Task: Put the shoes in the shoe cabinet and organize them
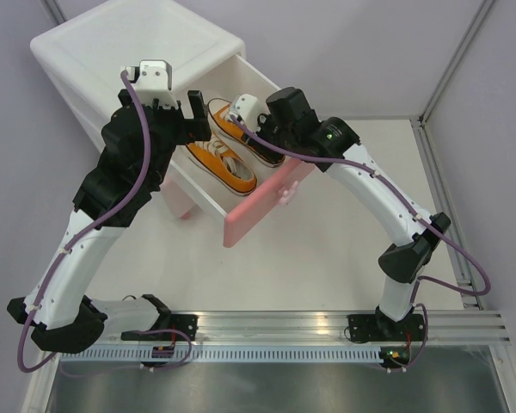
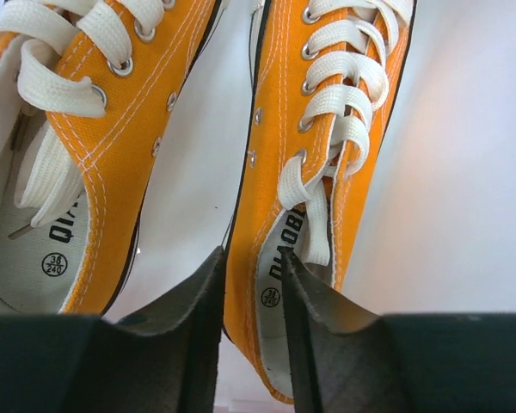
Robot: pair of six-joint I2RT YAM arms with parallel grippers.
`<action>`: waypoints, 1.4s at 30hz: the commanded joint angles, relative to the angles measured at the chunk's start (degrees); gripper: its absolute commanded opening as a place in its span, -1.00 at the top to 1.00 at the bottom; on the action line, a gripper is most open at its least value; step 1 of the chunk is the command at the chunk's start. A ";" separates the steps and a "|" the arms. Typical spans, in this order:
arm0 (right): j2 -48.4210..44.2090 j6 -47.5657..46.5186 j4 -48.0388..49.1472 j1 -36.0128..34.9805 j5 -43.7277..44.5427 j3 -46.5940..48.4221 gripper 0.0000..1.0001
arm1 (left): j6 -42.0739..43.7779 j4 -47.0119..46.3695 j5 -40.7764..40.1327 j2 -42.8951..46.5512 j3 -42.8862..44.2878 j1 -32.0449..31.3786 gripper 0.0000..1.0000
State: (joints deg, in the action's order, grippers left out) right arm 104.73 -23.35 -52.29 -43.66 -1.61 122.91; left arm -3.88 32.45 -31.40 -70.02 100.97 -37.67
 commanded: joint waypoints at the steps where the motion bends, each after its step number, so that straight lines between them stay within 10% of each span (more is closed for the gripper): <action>1: -3.12 0.15 2.54 -0.20 1.25 0.49 0.22 | 0.98 -1.77 0.11 0.67 0.81 0.14 -1.00; 26: -25.51 11.13 40.32 -0.20 11.36 -18.49 -0.95 | -0.51 -4.32 -1.12 -0.99 0.54 0.14 -0.99; 42: -63.84 12.98 40.44 -0.29 4.95 -63.38 -0.96 | 1.42 -7.92 -4.02 -3.99 4.59 0.14 -0.99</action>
State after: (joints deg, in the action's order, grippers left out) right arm 44.38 -11.88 -11.66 -43.66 6.42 64.01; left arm -3.86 27.88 -33.47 -74.32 102.87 -37.67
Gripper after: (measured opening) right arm 0.979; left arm 0.994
